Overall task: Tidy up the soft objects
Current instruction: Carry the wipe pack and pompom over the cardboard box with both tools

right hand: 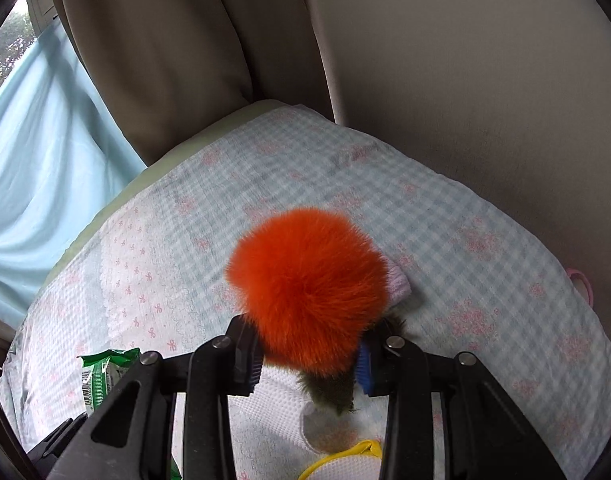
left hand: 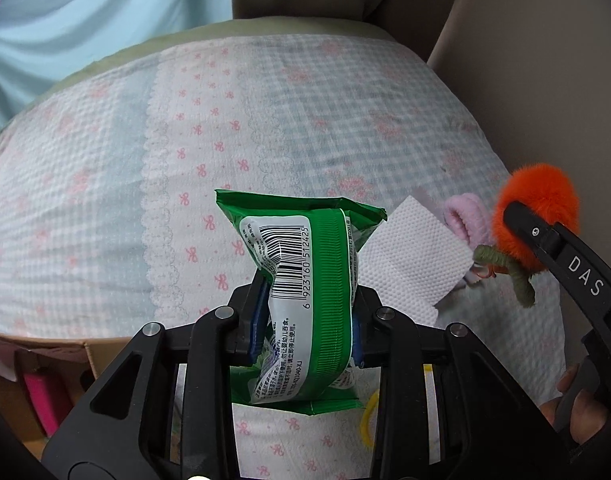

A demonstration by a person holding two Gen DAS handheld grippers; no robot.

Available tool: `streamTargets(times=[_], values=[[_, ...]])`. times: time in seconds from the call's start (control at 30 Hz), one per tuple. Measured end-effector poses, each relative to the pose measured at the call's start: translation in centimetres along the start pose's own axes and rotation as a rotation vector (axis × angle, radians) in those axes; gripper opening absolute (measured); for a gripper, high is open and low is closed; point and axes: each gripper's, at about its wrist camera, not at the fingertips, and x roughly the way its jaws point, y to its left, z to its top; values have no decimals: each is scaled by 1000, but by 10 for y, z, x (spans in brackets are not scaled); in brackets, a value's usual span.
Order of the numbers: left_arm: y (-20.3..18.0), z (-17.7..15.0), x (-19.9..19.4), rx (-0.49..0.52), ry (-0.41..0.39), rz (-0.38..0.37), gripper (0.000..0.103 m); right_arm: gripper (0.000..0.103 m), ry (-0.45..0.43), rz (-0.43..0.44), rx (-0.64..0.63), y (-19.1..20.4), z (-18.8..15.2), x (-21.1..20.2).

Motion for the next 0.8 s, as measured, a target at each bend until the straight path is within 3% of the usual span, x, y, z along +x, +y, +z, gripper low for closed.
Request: streamTargets(times=[0.37,0.63,0.8], values=[[19,3,-129,-70,-133,15,28,33,-60,102,-125,38,13,-120],[67,-13,-226,-152,-208,54,28,34,-78,194,-269,84,-2,-201],[112,-34,-268,-222,-204,85,28,34,-70,251,-362,125,-24,-242]])
